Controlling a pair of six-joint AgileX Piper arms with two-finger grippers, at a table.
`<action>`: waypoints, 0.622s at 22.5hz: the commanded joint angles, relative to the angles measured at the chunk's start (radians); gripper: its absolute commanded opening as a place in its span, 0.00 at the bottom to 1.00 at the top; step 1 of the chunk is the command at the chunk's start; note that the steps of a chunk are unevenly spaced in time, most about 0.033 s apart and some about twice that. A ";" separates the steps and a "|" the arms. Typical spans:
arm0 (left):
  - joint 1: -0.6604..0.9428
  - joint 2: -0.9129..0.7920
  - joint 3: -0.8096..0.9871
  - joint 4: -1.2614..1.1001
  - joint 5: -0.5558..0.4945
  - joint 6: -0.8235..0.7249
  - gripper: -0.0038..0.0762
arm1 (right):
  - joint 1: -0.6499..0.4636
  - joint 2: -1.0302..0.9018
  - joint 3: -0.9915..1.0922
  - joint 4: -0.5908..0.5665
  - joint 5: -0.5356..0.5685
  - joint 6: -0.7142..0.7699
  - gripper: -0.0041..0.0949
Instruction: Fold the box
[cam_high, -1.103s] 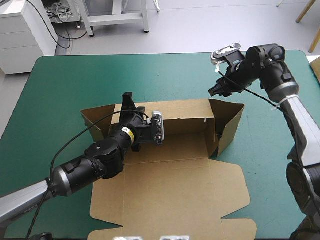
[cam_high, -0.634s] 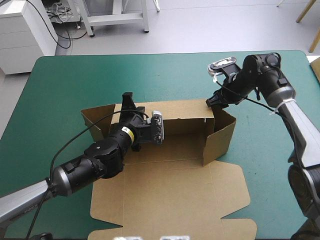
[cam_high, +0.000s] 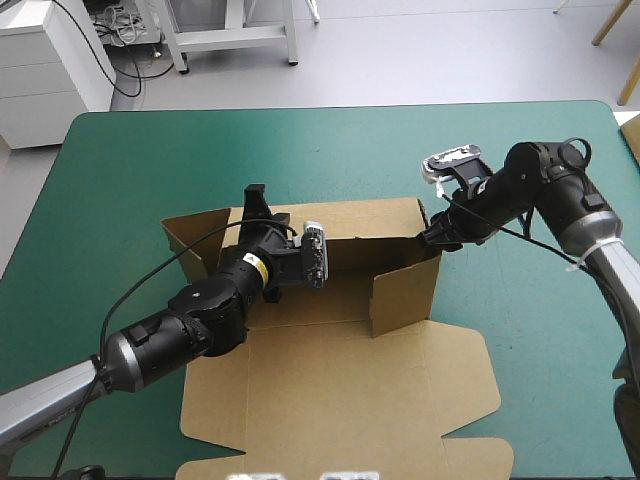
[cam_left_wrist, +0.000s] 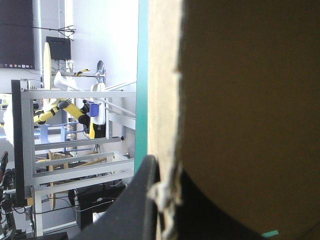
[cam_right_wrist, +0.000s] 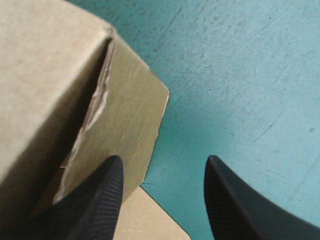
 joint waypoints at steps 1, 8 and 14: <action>-0.005 -0.020 -0.019 -0.016 -0.030 0.000 0.04 | -0.007 -0.088 -0.006 0.051 -0.031 -0.032 0.52; -0.005 -0.020 -0.019 -0.018 -0.032 0.000 0.04 | -0.007 -0.210 0.121 0.089 -0.097 -0.082 0.52; -0.005 -0.020 -0.019 -0.020 -0.036 -0.009 0.04 | -0.007 -0.337 0.301 0.143 -0.218 -0.172 0.52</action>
